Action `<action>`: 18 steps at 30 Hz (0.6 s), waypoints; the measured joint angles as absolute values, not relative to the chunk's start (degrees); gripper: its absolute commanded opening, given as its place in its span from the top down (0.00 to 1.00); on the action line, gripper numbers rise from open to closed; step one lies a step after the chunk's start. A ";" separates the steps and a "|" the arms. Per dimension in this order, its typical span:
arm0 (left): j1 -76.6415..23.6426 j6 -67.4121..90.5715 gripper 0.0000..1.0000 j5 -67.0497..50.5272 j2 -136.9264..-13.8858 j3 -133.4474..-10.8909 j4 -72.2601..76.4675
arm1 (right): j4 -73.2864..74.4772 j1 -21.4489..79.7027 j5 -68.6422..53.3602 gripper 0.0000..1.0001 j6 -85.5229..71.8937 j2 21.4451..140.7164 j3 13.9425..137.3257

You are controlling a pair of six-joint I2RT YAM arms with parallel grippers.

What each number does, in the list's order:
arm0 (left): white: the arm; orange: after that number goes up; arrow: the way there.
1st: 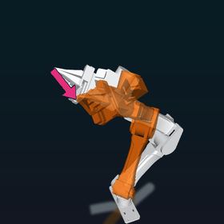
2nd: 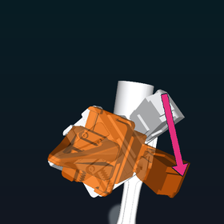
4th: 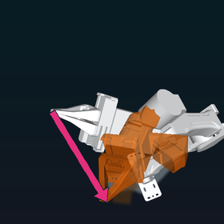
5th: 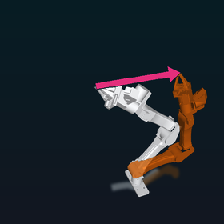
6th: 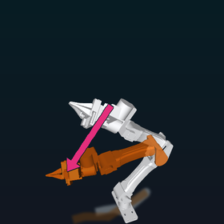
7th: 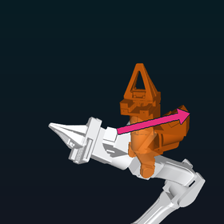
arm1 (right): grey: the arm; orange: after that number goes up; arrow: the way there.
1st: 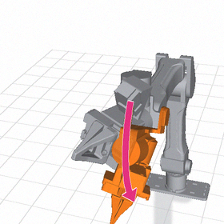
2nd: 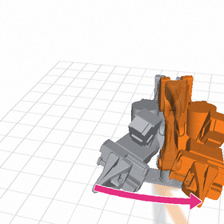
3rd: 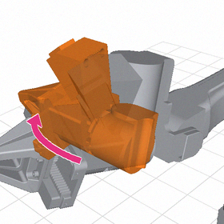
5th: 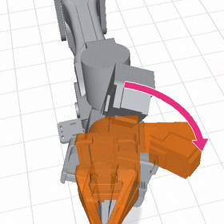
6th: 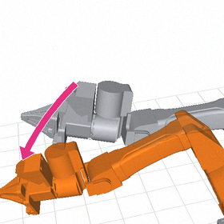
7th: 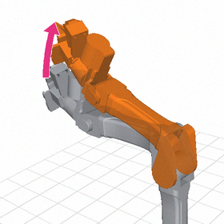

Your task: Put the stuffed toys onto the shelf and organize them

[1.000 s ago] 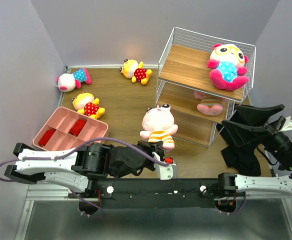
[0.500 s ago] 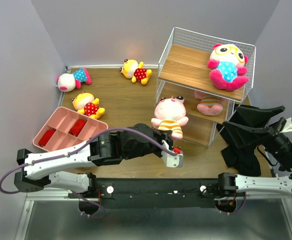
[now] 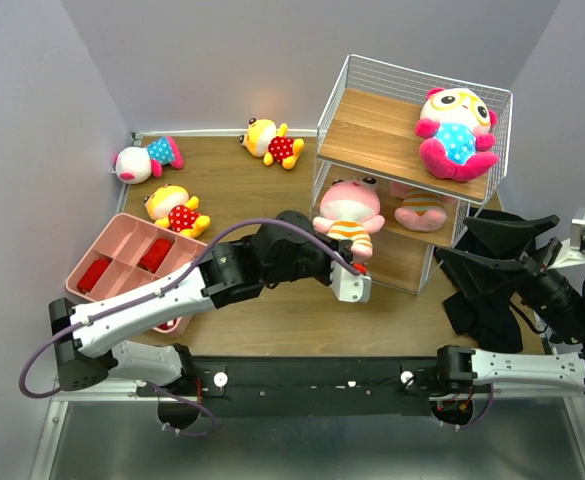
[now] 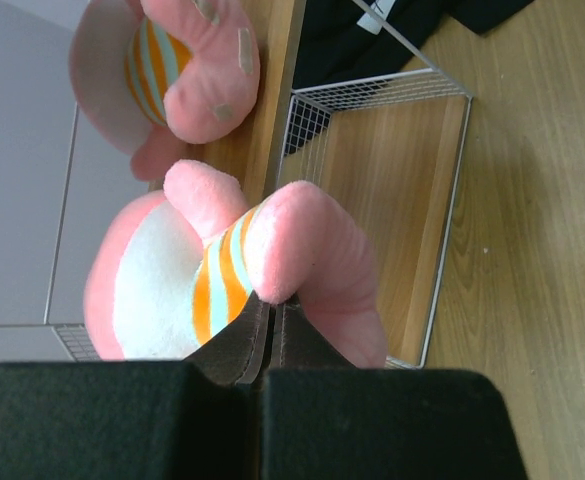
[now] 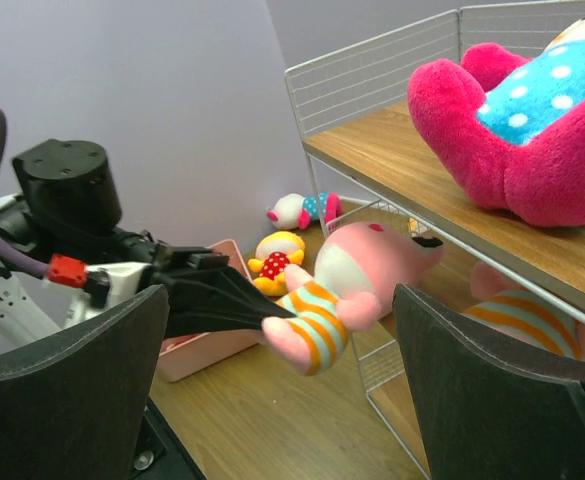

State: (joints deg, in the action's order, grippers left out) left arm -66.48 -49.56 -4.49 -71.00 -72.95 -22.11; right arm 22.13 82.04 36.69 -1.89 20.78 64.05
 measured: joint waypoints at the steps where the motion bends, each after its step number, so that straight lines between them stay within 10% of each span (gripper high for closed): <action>1: -66.06 -50.13 1.00 -4.75 -71.92 -73.34 -22.00 | 21.82 82.04 36.51 0.00 -1.91 20.53 64.03; 18: -60.27 -57.60 1.00 -6.31 -81.30 -79.31 -19.49 | 20.01 82.04 36.21 0.00 -1.91 18.13 62.28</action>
